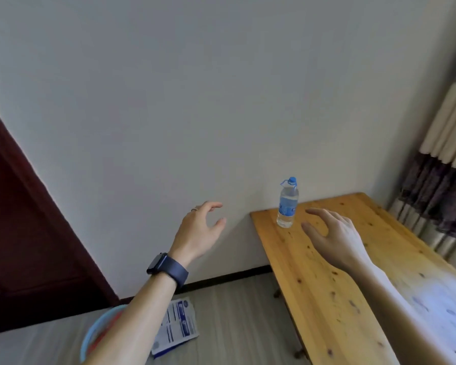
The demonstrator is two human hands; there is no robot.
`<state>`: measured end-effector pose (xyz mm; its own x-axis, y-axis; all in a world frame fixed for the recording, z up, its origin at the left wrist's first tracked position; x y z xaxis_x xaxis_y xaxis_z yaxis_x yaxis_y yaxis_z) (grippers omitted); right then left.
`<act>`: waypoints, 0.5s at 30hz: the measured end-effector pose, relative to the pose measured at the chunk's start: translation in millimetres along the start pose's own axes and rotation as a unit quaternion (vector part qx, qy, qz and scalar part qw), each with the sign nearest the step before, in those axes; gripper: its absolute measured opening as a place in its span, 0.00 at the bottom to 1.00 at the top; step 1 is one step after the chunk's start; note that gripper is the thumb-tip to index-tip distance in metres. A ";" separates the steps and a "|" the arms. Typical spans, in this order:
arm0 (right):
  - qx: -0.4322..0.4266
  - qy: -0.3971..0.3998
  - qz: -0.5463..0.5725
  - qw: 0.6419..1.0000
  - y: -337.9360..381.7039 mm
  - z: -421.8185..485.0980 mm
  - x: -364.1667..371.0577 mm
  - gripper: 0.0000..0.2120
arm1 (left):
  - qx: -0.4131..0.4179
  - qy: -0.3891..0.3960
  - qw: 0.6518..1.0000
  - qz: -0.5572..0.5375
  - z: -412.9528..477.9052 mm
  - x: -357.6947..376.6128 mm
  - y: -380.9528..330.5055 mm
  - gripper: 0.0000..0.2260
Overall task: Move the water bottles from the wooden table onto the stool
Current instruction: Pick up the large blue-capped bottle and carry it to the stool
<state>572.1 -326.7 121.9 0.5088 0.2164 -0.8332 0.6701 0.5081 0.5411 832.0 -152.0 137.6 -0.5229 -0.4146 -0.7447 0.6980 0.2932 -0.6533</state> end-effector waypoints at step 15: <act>0.195 0.029 0.104 0.975 -130.4 163.0 120.9 0.20 | 0.037 0.205 0.978 -0.036 285.7 164.2 35.0 0.16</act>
<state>634.4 -502.7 -30.9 0.6318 0.3325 -0.7002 0.7161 0.0953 0.6914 910.4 -455.9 31.3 -0.7129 -0.0480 -0.6996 0.6780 0.2073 -0.7052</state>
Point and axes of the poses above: each hand's wrist, its own z-axis towards the middle knuckle, its own x-axis out of the palm, y = z × x, the point moved 9 cm from there along z, towards the middle knuckle, and after that the axes turned 7 degrees about y, right-handed, at the moved point
